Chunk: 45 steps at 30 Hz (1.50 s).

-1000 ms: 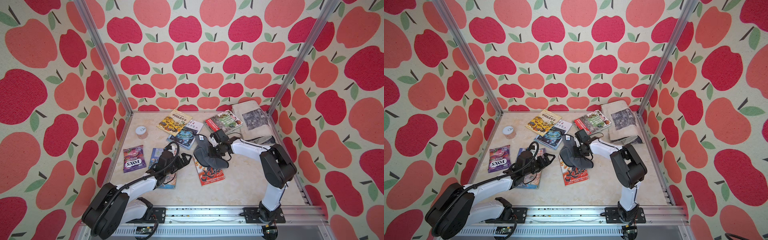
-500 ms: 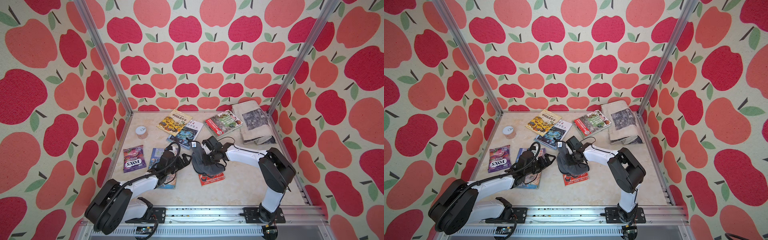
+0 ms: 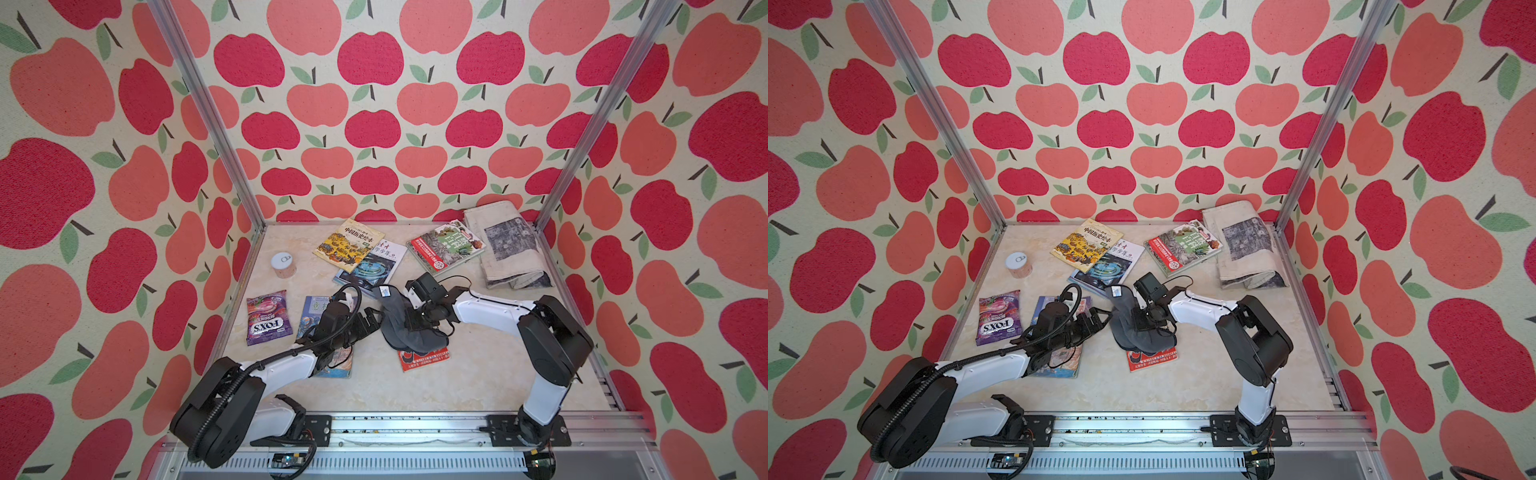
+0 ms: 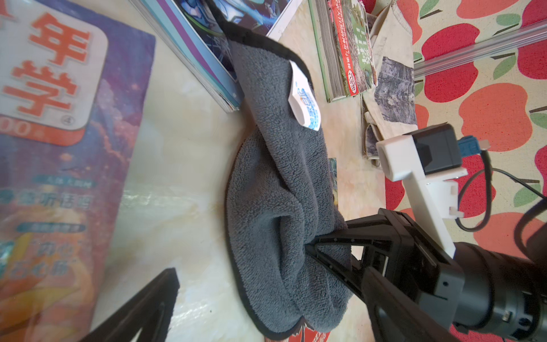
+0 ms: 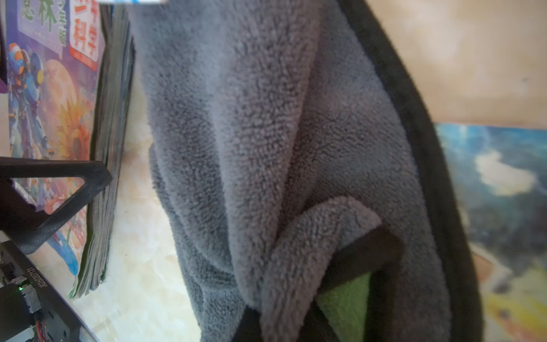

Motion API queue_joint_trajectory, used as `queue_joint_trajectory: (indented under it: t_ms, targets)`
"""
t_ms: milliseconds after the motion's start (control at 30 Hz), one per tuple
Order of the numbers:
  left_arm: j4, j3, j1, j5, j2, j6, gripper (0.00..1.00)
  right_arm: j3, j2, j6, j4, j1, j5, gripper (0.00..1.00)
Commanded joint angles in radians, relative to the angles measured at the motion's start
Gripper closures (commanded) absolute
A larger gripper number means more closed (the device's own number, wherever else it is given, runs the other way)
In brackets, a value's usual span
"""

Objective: Wipe the cover of the book
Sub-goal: Wipe the dirt from the cover of the book.

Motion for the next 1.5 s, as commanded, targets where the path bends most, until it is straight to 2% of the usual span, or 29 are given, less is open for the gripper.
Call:
queue_joint_trajectory:
  t_ms: [0,300,567,700,1067,1200,1333,1467]
  targets:
    - [0.016,0.019,-0.004,-0.011,0.011,0.020,0.01,-0.075,-0.035,0.005,-0.078,-0.052,0.064,1.00]
    - [0.038,0.034,-0.004,-0.002,0.051,0.017,0.01,-0.141,-0.088,0.014,-0.091,-0.088,0.111,1.00]
    - [0.031,0.038,-0.008,-0.005,0.047,0.017,0.01,-0.133,-0.059,0.064,-0.023,0.047,0.092,1.00]
    - [0.022,0.043,-0.008,-0.006,0.037,0.017,0.01,-0.081,-0.009,0.069,-0.004,0.084,0.077,1.00]
    - [-0.013,0.051,-0.007,-0.011,0.009,0.026,0.01,0.183,0.185,0.040,-0.039,0.076,0.072,1.00]
    - [-0.030,0.033,-0.007,-0.023,-0.024,0.024,0.01,0.219,0.215,0.031,-0.049,0.069,0.053,1.00]
    - [-0.043,0.019,-0.003,-0.041,-0.051,0.027,0.01,0.176,0.198,0.040,-0.047,0.079,0.027,1.00]
    - [-0.043,0.020,-0.002,-0.043,-0.052,0.035,0.01,0.068,0.126,0.057,-0.038,0.111,0.025,1.00]
